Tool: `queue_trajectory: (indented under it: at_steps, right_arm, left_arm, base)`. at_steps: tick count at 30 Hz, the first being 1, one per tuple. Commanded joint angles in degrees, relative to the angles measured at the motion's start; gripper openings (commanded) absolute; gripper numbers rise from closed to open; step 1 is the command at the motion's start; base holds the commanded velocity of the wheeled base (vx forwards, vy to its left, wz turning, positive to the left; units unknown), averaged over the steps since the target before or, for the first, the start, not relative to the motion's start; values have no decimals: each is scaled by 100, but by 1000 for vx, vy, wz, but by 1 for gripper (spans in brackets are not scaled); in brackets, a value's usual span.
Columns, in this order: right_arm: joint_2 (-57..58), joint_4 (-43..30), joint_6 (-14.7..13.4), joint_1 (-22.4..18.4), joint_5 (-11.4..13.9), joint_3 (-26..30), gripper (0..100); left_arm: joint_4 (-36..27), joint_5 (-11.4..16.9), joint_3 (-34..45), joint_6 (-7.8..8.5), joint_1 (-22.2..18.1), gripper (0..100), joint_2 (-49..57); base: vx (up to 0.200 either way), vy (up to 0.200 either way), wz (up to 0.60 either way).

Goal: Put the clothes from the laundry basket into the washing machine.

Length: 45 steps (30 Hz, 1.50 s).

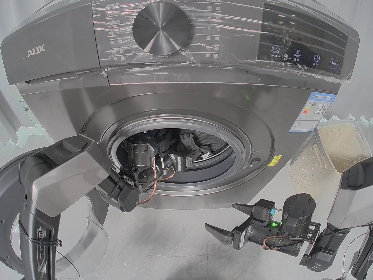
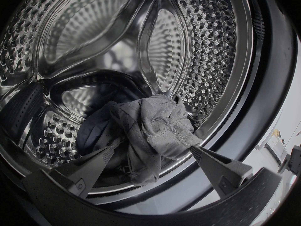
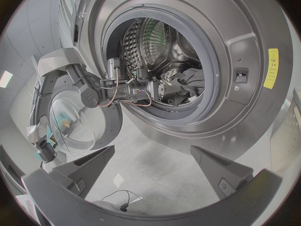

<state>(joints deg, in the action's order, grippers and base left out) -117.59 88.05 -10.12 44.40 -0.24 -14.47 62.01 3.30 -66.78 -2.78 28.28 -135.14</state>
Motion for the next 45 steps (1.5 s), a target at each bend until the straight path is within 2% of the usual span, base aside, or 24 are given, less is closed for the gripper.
queue_trajectory:
  at_steps: [1,8,9,13,15,16,23,28,31,32,33,36,40,45]
  right_arm:
    - [-18,1,-17,-1,-2,6,100]
    - [-45,1,-25,7,7,-3,100]
    - [-45,1,-25,7,7,-3,100]
    - [-45,1,-25,16,7,-3,100]
    - [-45,1,-25,16,7,-3,100]
    - [-36,1,-25,7,7,-12,100]
    - [-36,1,-25,16,7,-30,100]
    - [-36,1,-25,16,7,-30,100]
    - [-36,1,-25,16,7,-21,100]
    - [-36,1,-25,16,7,-21,100]
    - [-36,1,-34,16,7,-21,100]
    - [-36,1,-34,7,7,-21,100]
    - [-36,1,-25,7,7,-21,100]
    - [-27,1,-34,7,7,-12,100]
  left_arm:
    - [39,4,-327,5,28,100,-469]
    - [13,-40,-863,67,37,100,-1084]
    - [-5,-58,-986,76,28,0,-1146]
    - [-84,-216,-1636,76,-60,0,-1286]
    - [-84,-216,-1636,76,-60,0,-1286]
    - [-93,-357,-2014,76,-139,0,-1304]
    - [-40,-761,-2884,93,-262,0,-1497]
    - [-14,-761,-3060,129,-262,0,-1708]
    - [109,-743,-3043,287,-244,0,-1858]
    - [109,-743,-3043,287,-244,0,-1858]
    - [180,-726,-3051,366,-262,100,-1910]
    - [188,-717,-3008,366,-262,100,-1902]
    - [197,-708,-2884,287,-262,100,-1708]
    - [303,-700,-2199,252,-227,100,-1278]
  base:
    - [0,0,0]
    - [0,0,0]
    - [0,0,0]
    - [0,0,0]
    - [0,0,0]
    - [0,0,0]
    - [0,0,0]
    - [0,0,0]
    - [0,0,0]
    - [0,0,0]
    - [0,0,0]
    - [0,0,0]
    - [0,0,0]
    - [0,0,0]
